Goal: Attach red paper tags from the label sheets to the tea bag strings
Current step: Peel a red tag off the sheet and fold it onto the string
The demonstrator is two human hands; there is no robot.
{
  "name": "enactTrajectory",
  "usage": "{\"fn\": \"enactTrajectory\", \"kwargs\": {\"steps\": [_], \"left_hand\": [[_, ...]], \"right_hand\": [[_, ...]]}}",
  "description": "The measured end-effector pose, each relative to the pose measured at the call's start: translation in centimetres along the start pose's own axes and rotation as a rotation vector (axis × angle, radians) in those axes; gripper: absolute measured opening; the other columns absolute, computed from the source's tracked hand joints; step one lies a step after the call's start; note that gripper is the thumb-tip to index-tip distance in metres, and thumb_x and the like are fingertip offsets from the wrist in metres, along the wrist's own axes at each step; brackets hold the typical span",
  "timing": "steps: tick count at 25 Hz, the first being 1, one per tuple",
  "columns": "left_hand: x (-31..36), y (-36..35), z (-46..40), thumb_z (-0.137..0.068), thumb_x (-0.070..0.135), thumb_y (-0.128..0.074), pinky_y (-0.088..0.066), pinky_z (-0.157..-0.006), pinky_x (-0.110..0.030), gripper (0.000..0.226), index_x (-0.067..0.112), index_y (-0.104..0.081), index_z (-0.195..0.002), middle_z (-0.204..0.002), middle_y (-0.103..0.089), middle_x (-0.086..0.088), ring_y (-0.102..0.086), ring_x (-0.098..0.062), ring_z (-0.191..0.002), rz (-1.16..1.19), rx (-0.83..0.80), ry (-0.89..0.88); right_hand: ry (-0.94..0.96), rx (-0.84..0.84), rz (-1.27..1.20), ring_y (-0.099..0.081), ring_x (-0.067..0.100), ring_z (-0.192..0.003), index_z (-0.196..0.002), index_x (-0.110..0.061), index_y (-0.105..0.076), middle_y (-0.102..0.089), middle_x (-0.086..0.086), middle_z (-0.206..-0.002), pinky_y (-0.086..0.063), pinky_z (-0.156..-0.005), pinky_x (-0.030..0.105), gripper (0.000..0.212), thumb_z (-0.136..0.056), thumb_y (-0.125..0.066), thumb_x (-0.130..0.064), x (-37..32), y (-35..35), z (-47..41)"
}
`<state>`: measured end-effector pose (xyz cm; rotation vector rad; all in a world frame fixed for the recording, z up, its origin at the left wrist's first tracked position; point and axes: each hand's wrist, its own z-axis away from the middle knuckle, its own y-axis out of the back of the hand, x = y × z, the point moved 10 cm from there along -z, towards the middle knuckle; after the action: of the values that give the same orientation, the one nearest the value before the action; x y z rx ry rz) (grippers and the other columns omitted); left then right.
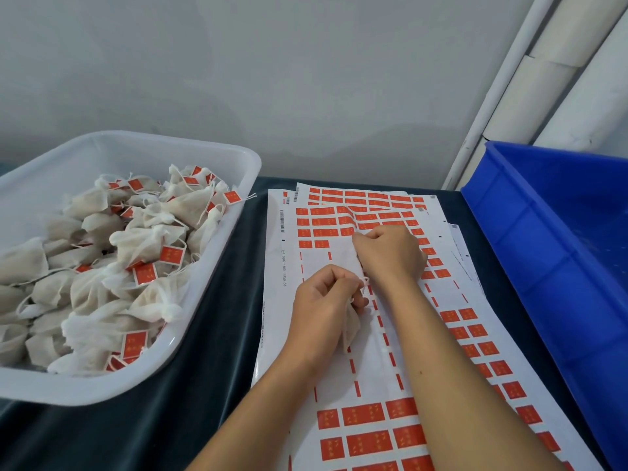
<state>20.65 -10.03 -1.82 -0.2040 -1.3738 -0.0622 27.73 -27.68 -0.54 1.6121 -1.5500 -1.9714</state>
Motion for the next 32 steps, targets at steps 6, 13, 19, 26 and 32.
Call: {"fn": "enactTrajectory", "kwargs": {"steps": [6, 13, 19, 26, 32], "left_hand": [[-0.5, 0.0, -0.2, -0.103, 0.024, -0.059, -0.064, -0.088, -0.038, 0.033, 0.029, -0.07, -0.073, -0.082, -0.074, 0.002, -0.074, -0.02, -0.084, 0.008, 0.011, 0.017], [-0.6, -0.1, -0.3, -0.103, 0.024, -0.06, -0.062, -0.092, -0.041, 0.024, 0.022, -0.069, -0.081, -0.084, -0.075, 0.001, -0.074, -0.02, -0.084, 0.021, 0.0, 0.019], [-0.3, -0.2, -0.3, -0.103, 0.022, -0.058, -0.064, -0.088, -0.04, 0.031, 0.027, -0.07, -0.075, -0.08, -0.072, 0.0, -0.072, -0.021, -0.084, -0.01, -0.006, -0.009], [-0.1, -0.3, -0.4, -0.104, 0.022, -0.057, -0.062, -0.079, -0.025, 0.035, 0.03, -0.071, -0.072, -0.082, -0.072, 0.0, -0.069, -0.012, -0.079, -0.012, -0.028, -0.048], [-0.2, -0.3, -0.4, -0.104, 0.024, -0.058, -0.061, -0.075, -0.021, 0.036, 0.033, -0.071, -0.072, -0.083, -0.072, 0.001, -0.07, -0.012, -0.08, -0.003, -0.026, -0.058]], "right_hand": [[0.026, -0.049, -0.107, -0.068, 0.015, -0.064, -0.071, -0.024, -0.07, -0.07, -0.013, -0.071, -0.062, -0.079, 0.04, 0.038, -0.094, -0.067, -0.054, 0.7, 0.0, -0.1], [0.069, -0.043, -0.13, -0.069, 0.015, -0.062, -0.071, -0.024, -0.07, -0.07, -0.013, -0.069, -0.063, -0.069, 0.036, 0.039, -0.094, -0.066, -0.055, 0.9, 0.4, 0.3], [0.177, 0.008, 0.102, -0.062, 0.014, -0.065, -0.076, -0.025, -0.07, -0.067, -0.008, -0.072, -0.058, -0.082, 0.037, 0.035, -0.093, -0.067, -0.056, -1.6, 0.6, 1.3], [0.278, 0.043, 0.273, -0.064, 0.017, -0.079, -0.095, -0.023, -0.075, -0.072, -0.002, -0.092, -0.06, -0.081, 0.035, 0.029, -0.098, -0.062, -0.049, -3.3, 0.1, 1.7], [0.334, 0.073, 0.345, -0.063, 0.017, -0.084, -0.1, -0.022, -0.076, -0.073, -0.001, -0.1, -0.059, -0.085, 0.036, 0.034, -0.099, -0.058, -0.052, -3.5, -0.2, 1.7]]}}
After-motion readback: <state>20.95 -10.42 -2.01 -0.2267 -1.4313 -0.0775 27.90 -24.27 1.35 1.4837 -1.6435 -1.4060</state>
